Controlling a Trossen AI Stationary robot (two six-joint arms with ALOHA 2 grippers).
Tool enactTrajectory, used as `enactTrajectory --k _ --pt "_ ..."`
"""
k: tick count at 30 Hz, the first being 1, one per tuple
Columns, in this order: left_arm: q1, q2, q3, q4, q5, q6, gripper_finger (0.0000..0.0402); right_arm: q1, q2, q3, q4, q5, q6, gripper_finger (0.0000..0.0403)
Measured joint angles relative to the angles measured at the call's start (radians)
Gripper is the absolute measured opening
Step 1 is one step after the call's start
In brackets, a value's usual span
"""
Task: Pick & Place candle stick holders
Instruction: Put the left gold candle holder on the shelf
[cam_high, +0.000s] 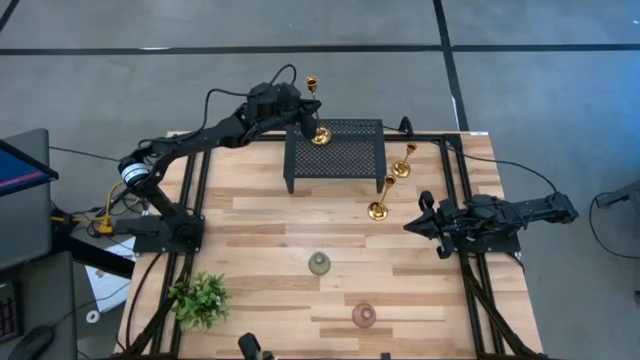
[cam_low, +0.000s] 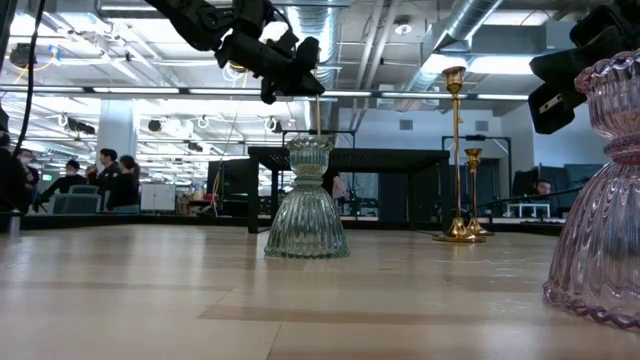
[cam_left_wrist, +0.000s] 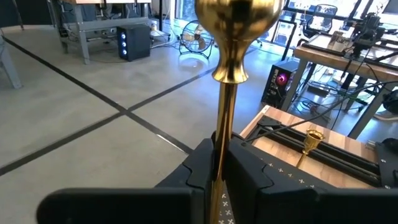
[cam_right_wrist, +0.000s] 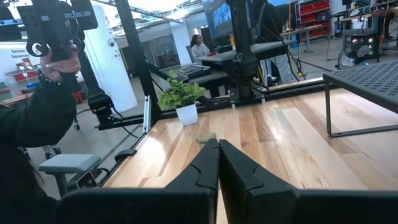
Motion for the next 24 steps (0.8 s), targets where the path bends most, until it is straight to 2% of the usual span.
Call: enactTrajectory --k 11,18,24 --pt "0.000 0.004 0.000 0.011 0.000 -0.002 0.0038 0.000 0.000 0.000 0.000 0.000 0.000 0.0000" --pt "0.000 0.079 0.000 0.055 0.000 -0.029 0.0039 0.000 0.000 0.000 0.000 -0.002 0.000 0.0000" --pt "0.000 0.111 0.000 0.064 0.000 -0.048 0.0068 0.000 0.000 0.000 0.000 -0.005 0.000 0.0000"
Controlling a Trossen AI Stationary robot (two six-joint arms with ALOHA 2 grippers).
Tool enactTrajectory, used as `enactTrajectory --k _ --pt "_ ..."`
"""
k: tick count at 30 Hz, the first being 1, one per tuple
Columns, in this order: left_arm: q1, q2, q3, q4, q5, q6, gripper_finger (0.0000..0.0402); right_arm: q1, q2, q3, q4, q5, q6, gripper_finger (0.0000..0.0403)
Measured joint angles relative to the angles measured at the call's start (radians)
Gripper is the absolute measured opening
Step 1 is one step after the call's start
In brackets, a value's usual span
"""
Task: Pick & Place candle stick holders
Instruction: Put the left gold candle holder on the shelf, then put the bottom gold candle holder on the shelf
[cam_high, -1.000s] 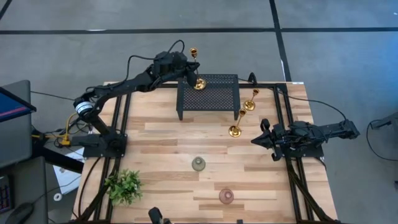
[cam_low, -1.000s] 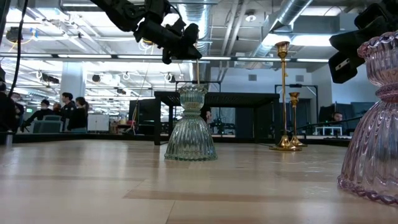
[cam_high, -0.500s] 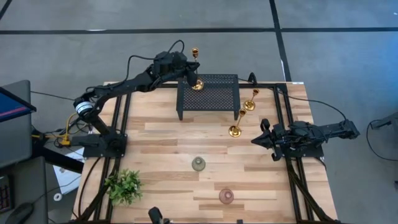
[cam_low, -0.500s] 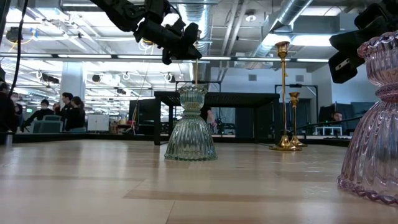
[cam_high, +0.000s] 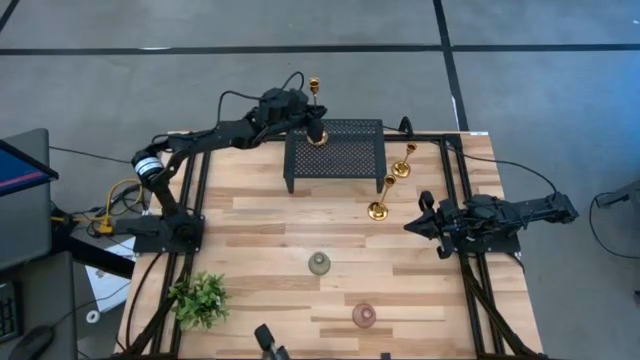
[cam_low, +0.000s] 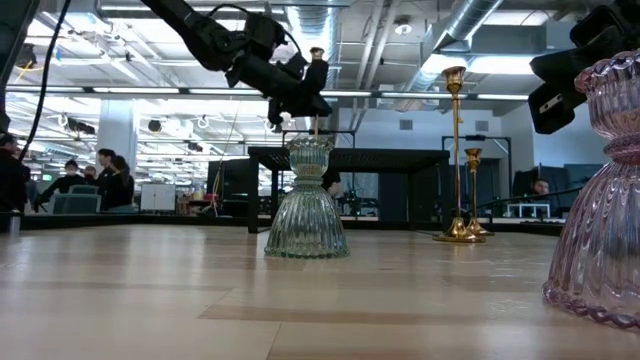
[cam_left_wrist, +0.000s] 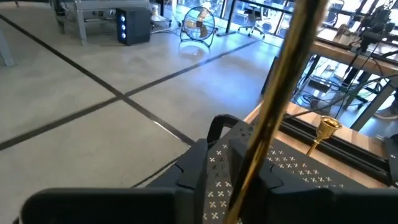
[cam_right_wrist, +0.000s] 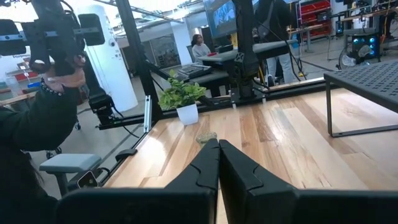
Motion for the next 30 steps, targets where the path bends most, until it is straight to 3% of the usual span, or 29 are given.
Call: enactTrajectory --k 18,30 --pt "-0.006 -0.153 -0.001 -0.094 0.000 0.032 0.0188 0.000 0.000 0.000 0.000 -0.002 0.000 0.0000" --pt "-0.023 -0.353 -0.081 -0.205 0.020 0.166 0.0197 0.001 0.000 0.000 0.000 -0.003 0.001 0.0000"
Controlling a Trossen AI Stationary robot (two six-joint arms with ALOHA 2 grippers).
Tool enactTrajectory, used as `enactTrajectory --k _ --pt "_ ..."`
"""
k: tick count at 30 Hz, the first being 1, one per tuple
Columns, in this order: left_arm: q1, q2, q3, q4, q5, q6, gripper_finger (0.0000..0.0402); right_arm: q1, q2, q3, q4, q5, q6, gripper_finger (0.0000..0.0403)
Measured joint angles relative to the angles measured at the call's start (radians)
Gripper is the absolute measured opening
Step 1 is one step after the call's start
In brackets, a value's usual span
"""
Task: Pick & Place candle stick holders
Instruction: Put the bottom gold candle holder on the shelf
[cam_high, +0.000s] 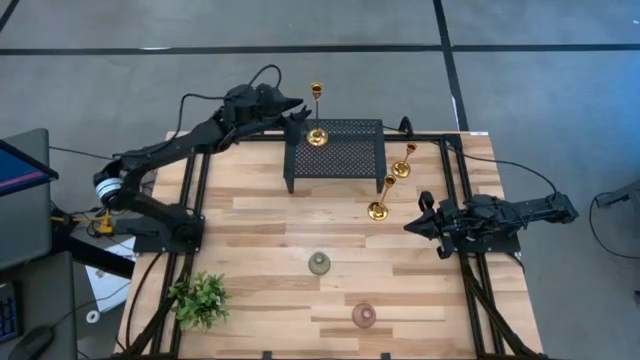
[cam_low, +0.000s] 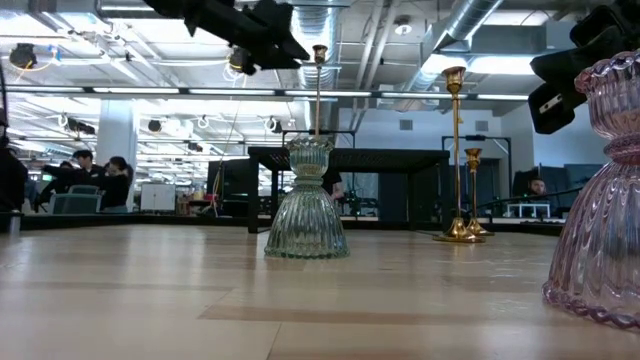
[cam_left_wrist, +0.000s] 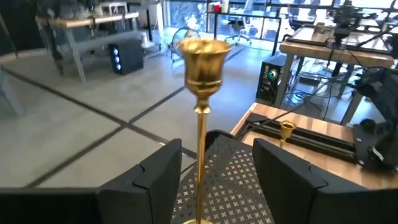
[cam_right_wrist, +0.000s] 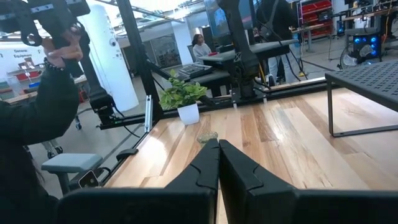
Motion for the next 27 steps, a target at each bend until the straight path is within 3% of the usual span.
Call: enactTrajectory --k 5,14,19,27 --pt "-0.004 -0.131 -0.095 0.003 0.062 0.025 0.0161 0.000 0.000 0.000 0.000 0.000 0.000 0.0000" --pt "-0.007 -0.321 -0.261 0.003 0.245 0.023 0.0059 0.000 0.000 0.000 -0.002 0.004 0.000 0.0000" --pt "-0.007 -0.386 -0.324 0.006 0.270 0.023 0.0008 -0.001 0.000 0.000 -0.001 0.009 0.000 0.0000" --pt "-0.068 -0.451 -0.390 0.010 0.290 0.126 0.0005 -0.001 0.001 0.000 0.013 0.186 0.000 0.0000"
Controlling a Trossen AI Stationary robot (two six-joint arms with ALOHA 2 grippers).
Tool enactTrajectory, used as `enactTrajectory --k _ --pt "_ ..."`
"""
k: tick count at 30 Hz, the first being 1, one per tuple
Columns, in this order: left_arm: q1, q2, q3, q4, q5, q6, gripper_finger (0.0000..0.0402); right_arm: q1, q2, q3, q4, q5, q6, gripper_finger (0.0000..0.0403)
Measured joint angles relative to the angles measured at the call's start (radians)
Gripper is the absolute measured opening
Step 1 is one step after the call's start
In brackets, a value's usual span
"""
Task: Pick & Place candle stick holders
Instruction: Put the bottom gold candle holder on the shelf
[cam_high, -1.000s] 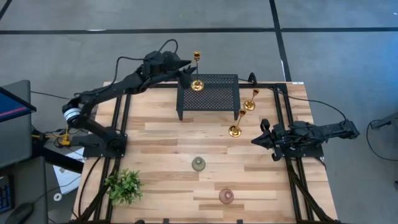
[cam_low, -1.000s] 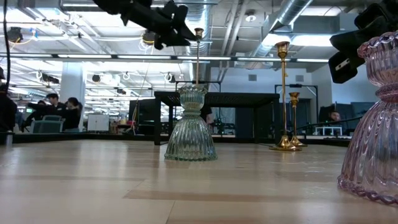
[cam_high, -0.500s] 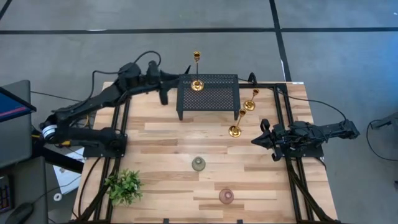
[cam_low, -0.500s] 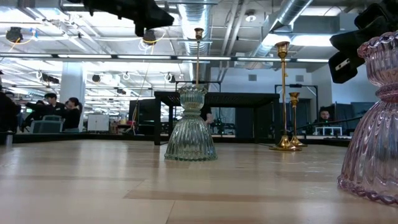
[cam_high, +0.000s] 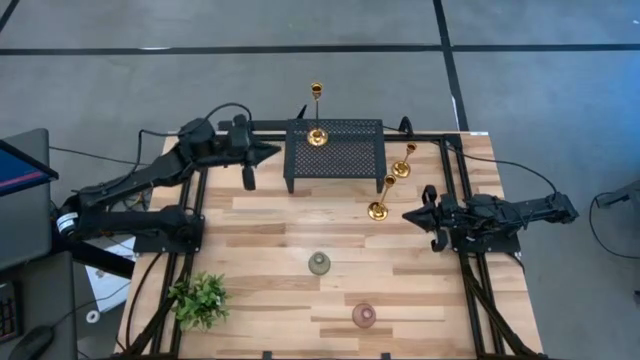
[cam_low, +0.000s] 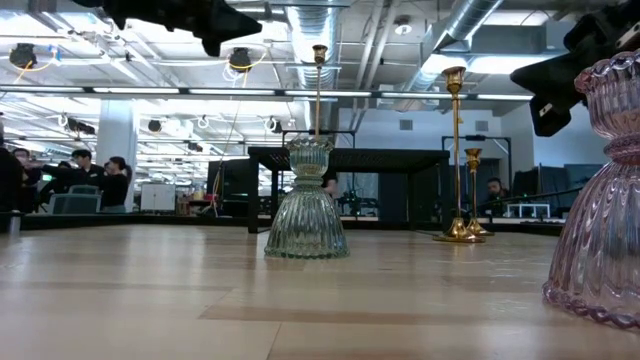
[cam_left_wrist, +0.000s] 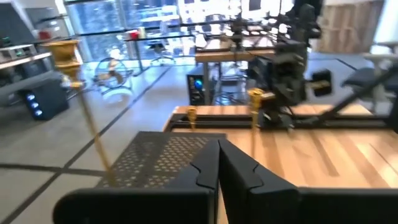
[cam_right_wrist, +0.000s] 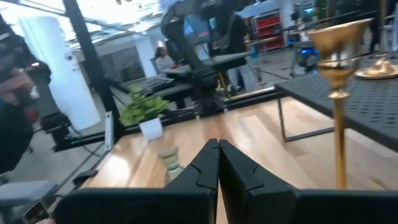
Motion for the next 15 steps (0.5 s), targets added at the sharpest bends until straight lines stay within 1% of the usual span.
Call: enactTrajectory --k 5,15 --pt "-0.042 -0.056 -0.065 0.002 0.002 0.028 0.0006 0.000 0.000 0.000 -0.001 -0.001 0.000 0.0000" --pt "-0.046 -0.229 -0.226 0.009 0.000 0.027 0.0005 0.000 0.000 0.000 -0.001 -0.001 -0.001 0.0000"
